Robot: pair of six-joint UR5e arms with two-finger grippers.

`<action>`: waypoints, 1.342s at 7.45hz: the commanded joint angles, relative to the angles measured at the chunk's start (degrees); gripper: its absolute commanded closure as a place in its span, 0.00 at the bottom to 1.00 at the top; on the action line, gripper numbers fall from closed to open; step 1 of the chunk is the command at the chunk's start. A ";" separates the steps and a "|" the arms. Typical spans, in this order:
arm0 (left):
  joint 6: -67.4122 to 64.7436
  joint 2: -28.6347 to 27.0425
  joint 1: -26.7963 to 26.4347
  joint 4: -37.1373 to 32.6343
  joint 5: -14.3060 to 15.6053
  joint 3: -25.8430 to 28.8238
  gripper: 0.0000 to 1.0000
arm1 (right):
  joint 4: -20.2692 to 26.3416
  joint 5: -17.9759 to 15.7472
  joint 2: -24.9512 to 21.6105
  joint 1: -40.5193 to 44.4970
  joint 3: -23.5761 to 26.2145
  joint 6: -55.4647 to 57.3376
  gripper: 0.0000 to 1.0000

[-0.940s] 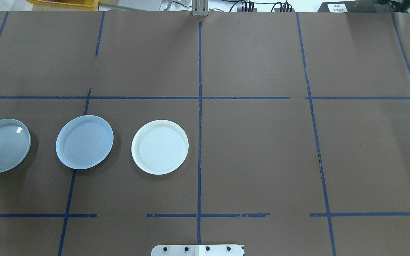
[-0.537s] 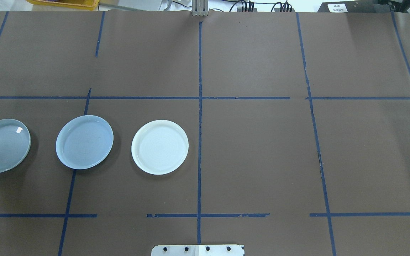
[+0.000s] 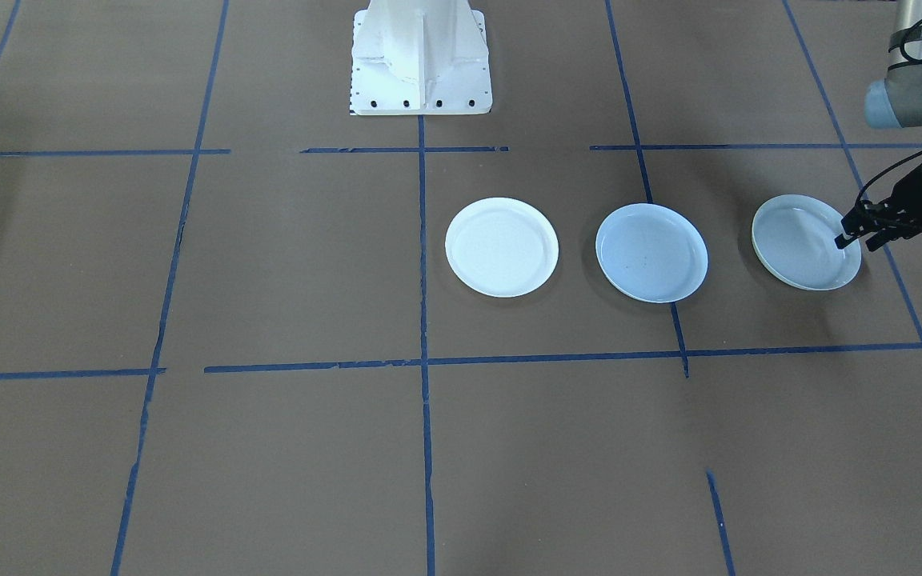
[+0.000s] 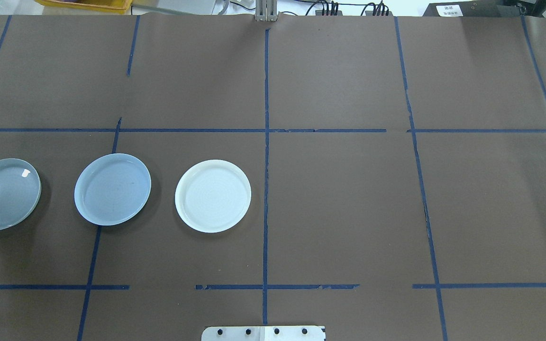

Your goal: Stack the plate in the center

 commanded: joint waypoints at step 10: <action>5.13 1.84 -0.57 -4.31 -6.28 -0.35 1.00 | 0.00 -0.08 0.00 0.00 0.00 0.04 0.00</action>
